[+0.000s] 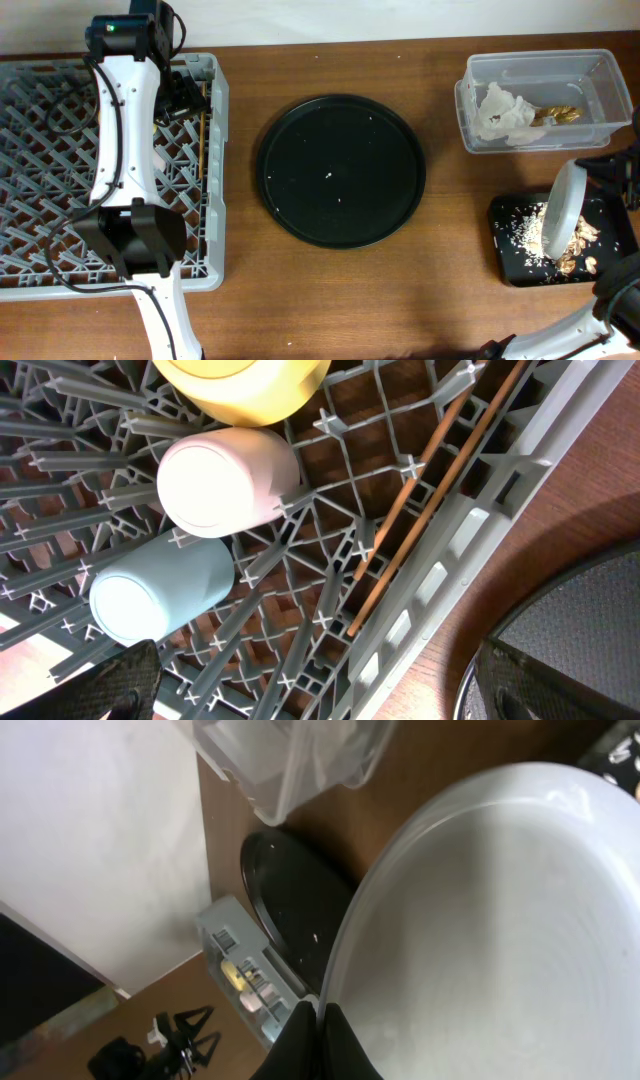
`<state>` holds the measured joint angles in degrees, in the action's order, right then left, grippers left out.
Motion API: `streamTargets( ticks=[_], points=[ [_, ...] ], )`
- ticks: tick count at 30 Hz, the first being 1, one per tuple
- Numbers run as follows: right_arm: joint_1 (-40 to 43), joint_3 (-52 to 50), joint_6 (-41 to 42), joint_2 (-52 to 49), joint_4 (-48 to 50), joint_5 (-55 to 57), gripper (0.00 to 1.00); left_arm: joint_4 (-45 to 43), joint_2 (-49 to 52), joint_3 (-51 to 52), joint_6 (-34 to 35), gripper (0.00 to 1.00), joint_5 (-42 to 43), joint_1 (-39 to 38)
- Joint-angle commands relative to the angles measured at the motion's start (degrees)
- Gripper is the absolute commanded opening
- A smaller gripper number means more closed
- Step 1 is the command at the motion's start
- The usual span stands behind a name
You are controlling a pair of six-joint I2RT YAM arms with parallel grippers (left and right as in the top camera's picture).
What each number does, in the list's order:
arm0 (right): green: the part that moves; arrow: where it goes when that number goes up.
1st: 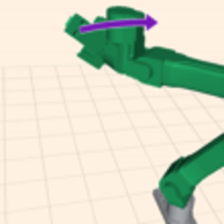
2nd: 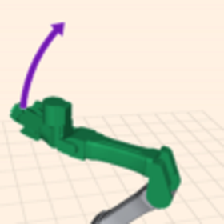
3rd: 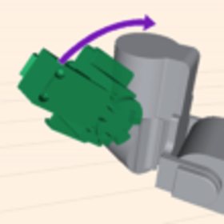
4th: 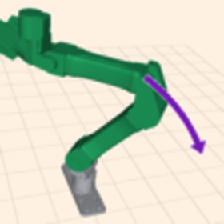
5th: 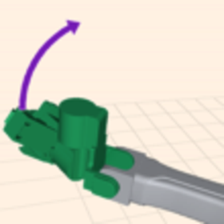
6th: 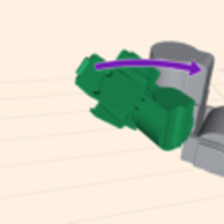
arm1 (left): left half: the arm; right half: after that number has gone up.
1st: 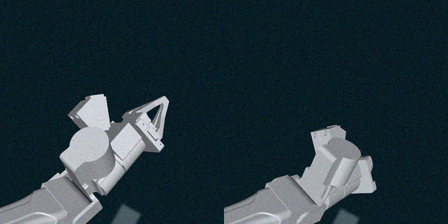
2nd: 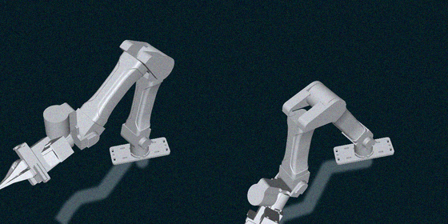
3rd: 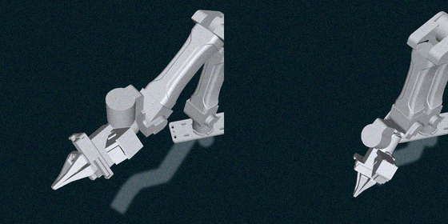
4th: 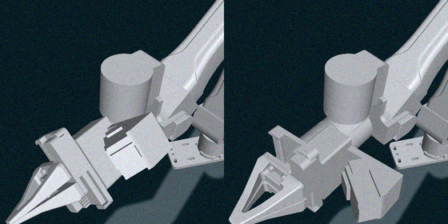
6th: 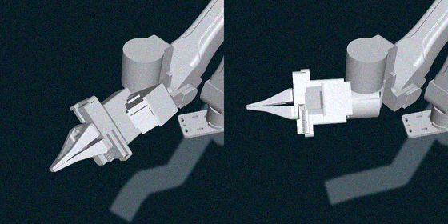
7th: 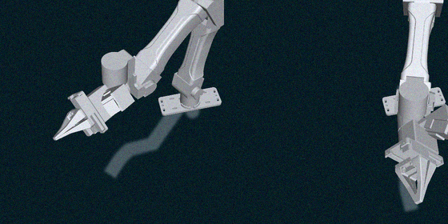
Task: Sort waste into correct bins and load items into the dishwasher rack
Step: 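Carry the empty plate back and set it on the round tray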
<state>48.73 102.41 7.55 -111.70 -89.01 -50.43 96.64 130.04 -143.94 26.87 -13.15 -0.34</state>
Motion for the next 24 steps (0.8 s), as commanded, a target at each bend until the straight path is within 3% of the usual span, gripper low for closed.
streamTargets(
  ticks=[1, 4, 7, 12, 17, 19, 24],
  points=[
    [0.33, -0.24, -11.76, 0.0, -5.57, -13.97, 0.04, 0.04, 0.24, 0.13, 0.5, 0.99, -0.61, -0.02],
    [-1.22, -0.24, -12.33, 0.02, -7.48, -15.08, 0.04, 0.07, 0.24, 0.13, 0.5, 0.99, -0.61, -0.02],
    [-5.14, -0.24, -18.82, 1.79, -8.35, -14.05, 0.04, 0.04, 0.24, 0.13, 0.5, 0.99, -0.61, -0.02],
    [-17.29, -0.24, -22.05, 10.84, -3.1, -10.1, 0.04, 0.07, 0.24, 0.13, 0.5, 0.99, -0.61, -0.02],
    [-38.82, -0.24, -2.8, 17.62, 9.53, 21.75, 0.04, 0.07, 0.24, 0.13, 0.52, 0.99, -0.61, -0.02],
    [-51.71, -0.26, 5.03, 16.76, 14.67, 36.76, 0.04, 0.04, 0.24, 0.13, 0.5, 0.99, -0.61, -0.02],
    [-74.97, -0.26, 16.0, 7.72, 28.26, 51.74, 0.04, 0.07, 0.24, 0.13, 0.5, 0.99, -0.61, -0.02]
  ],
)
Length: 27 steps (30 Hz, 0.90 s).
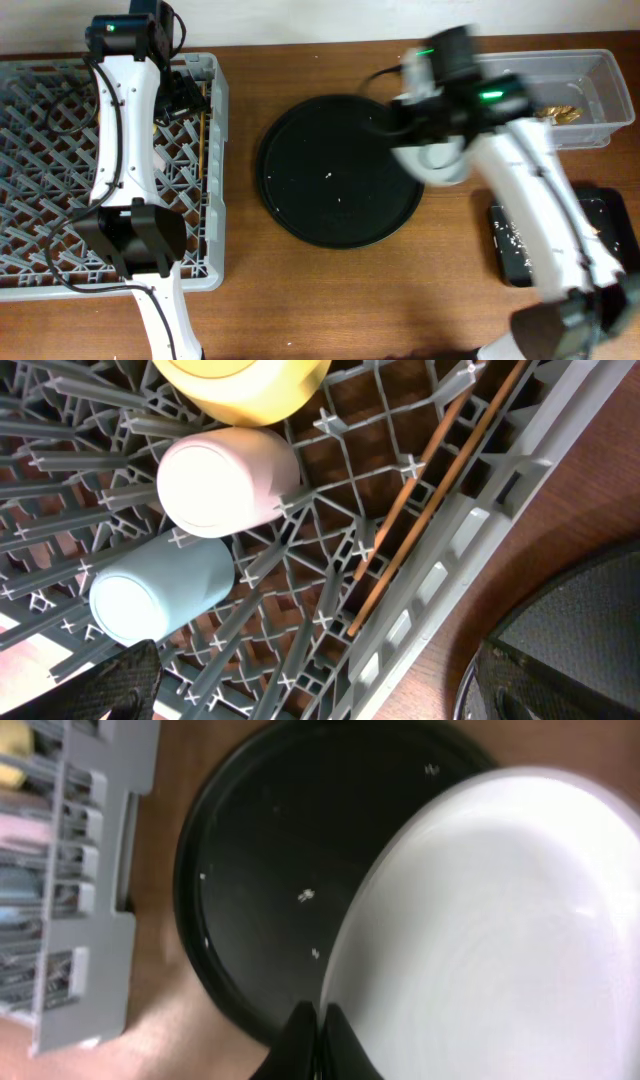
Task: Sort waste into correct bins and load items into the dishwasher rack
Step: 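Carry the empty plate back and set it on the round tray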
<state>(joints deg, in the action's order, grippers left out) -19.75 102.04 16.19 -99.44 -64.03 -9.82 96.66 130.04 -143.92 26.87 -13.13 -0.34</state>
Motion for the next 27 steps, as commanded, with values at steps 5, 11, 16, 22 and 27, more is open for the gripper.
streamTargets(
  ticks=[5, 11, 16, 22, 27],
  points=[
    [-16.06, 0.11, 8.35, -17.94, 15.65, 13.2, 0.1, 0.02, 0.24, 0.11, 0.5, 0.99, -0.63, 0.02],
    [-18.71, 1.79, 8.33, -19.19, 14.56, 13.18, 0.5, 0.04, 0.24, 0.11, 0.5, 0.99, -0.63, 0.02],
    [-11.04, 12.87, 9.92, -11.56, -4.04, 13.77, 0.98, 0.02, 0.24, 0.11, 0.5, 0.99, -0.63, 0.02],
    [18.67, 21.7, 9.84, -1.95, -25.2, 13.35, 0.99, 0.04, 0.24, 0.11, 0.52, 0.99, -0.63, 0.02],
    [34.51, 21.62, 9.84, -2.51, -29.83, 9.09, 0.98, 0.02, 0.24, 0.11, 0.5, 0.99, -0.63, 0.02]
  ],
)
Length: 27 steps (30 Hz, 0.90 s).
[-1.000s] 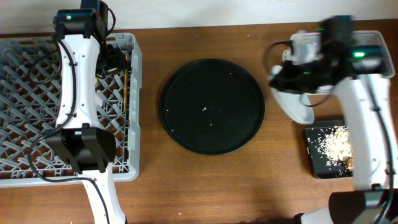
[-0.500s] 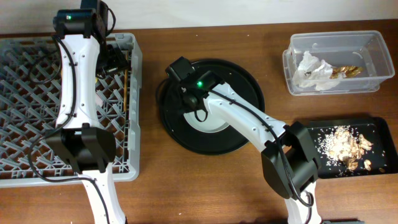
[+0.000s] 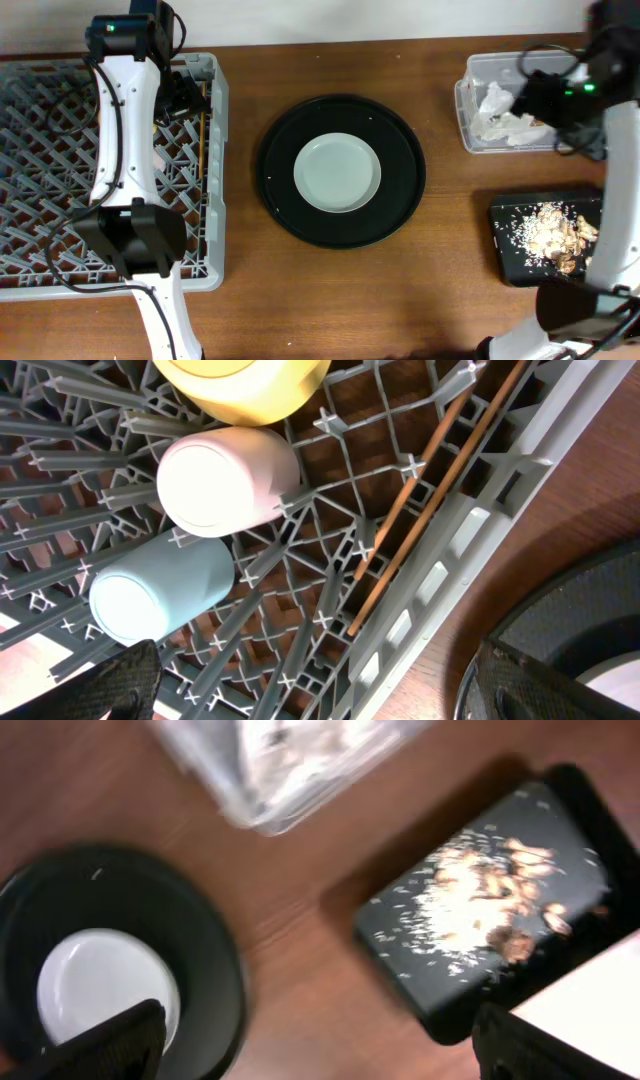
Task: Sort waste into correct bins and load items into the dishwasher rack
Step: 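Carry the empty plate back and set it on the round tray, then reach the left gripper to the white plate and grasp its rim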
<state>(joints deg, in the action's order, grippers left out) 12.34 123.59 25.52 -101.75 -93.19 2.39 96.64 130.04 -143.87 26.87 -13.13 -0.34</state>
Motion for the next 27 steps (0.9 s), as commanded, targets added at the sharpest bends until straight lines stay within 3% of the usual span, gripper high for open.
streamTargets(
  ticks=[1, 9, 12, 14, 15, 16, 20, 23, 27],
  points=[
    [4.5, 0.07, 0.48, -0.2, -0.9, -4.52, 0.98, 0.04, 0.24, 0.07, 0.5, 0.99, -0.63, 0.02],
    [6.05, 0.07, 0.5, -0.24, -0.9, -4.52, 0.98, -4.48, 0.24, 0.07, 0.52, 0.99, -1.86, 0.02],
    [6.05, 0.07, 0.5, -0.24, -0.9, -4.52, 0.98, -3.76, 0.24, 0.07, 0.96, 0.99, 5.18, 0.02],
    [6.05, 0.07, 0.5, -0.24, -0.9, -4.52, 0.99, 0.09, 0.24, 0.22, -0.31, 0.99, 20.46, -0.31],
    [6.05, 0.07, 0.5, -0.24, -0.9, -4.52, 0.98, 0.09, 0.24, 1.66, -9.2, 0.99, 34.95, -1.99],
    [6.05, 0.07, 0.5, -0.24, -0.9, -4.52, 0.98, 0.09, 0.24, 2.82, -11.41, 0.99, 37.86, -3.65],
    [6.05, 0.07, 0.5, -0.24, -0.9, -4.52, 0.98, -3.08, 0.24, 7.63, -10.97, 0.99, 22.95, -16.59],
    [6.05, 0.07, 0.5, -0.24, -0.9, -4.52, 0.98, -11.41, 0.24, 11.34, -6.71, 0.99, 10.36, -25.38],
    [6.05, 0.07, 0.5, -0.24, -0.9, -4.52, 0.98, -22.88, 0.24, 18.6, -2.64, 0.82, 11.91, -30.14]
  ],
)
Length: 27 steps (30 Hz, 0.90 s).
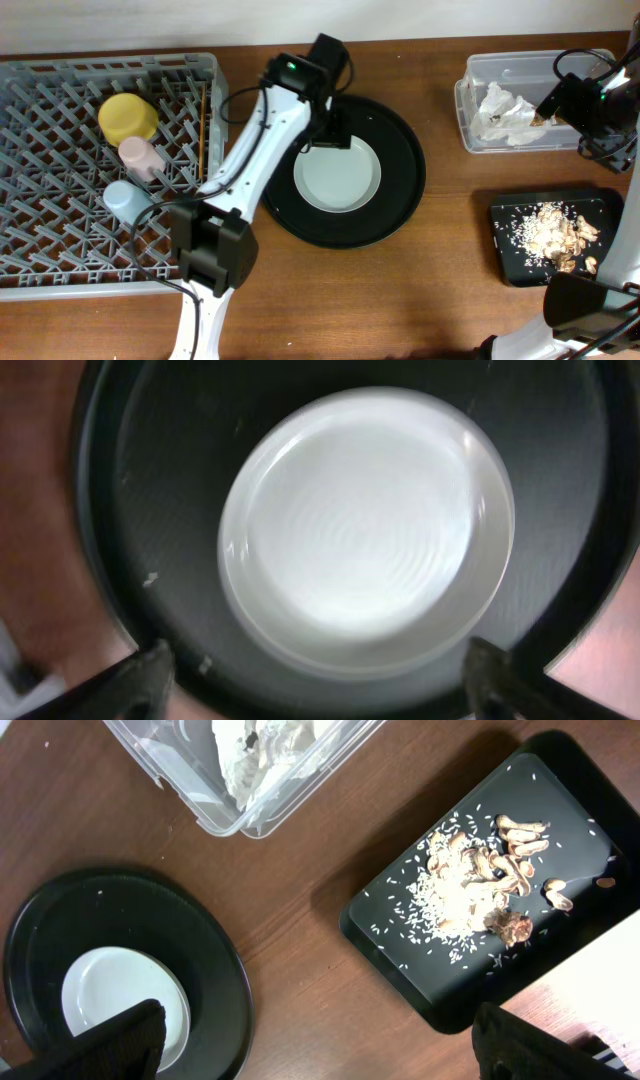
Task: Sort waste into correct bins and load items into the dishwasher rack
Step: 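Reach the left gripper to the white plate and grasp its rim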
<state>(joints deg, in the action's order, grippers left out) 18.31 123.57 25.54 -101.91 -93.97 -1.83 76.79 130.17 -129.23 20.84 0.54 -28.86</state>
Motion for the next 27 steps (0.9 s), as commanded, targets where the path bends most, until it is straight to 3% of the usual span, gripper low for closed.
streamTargets(
  ticks=[1, 9, 15, 17, 21, 22, 25, 27],
  points=[
    [0.09, 0.09, 0.48, -0.09, -0.11, -0.31, 0.98, -6.19, 0.13, 6.78, 3.37, 0.79, 0.2, -3.48],
    [0.09, 0.09, 0.48, -0.09, -0.11, -0.31, 0.98, -15.15, 0.22, 12.04, 2.23, 0.79, -6.08, -17.4],
    [0.09, 0.09, 0.48, -0.09, -0.11, -0.31, 0.98, -17.2, 2.01, 12.22, 2.25, 0.77, -10.84, -18.97],
    [0.09, 0.09, 0.48, -0.09, -0.11, -0.31, 0.98, -17.18, 3.85, 12.2, 2.25, 0.7, -10.34, -19.15],
    [0.09, 0.09, 0.48, -0.09, -0.11, -0.31, 0.98, -17.27, 8.79, 12.2, 2.29, 0.66, -9.27, -20.11],
    [0.09, 0.09, 0.48, -0.09, -0.11, -0.31, 0.98, -17.42, 9.94, 12.2, 2.32, 0.57, -9.4, -20.11],
    [0.09, 0.09, 0.48, -0.09, -0.11, -0.31, 0.98, -17.49, 10.51, 12.2, 2.29, 0.53, -9.66, -20.11],
    [0.09, 0.09, 0.48, -0.09, -0.11, -0.31, 0.98, -17.59, 10.51, 12.2, 2.29, 0.41, -10.97, -20.11]
  ],
)
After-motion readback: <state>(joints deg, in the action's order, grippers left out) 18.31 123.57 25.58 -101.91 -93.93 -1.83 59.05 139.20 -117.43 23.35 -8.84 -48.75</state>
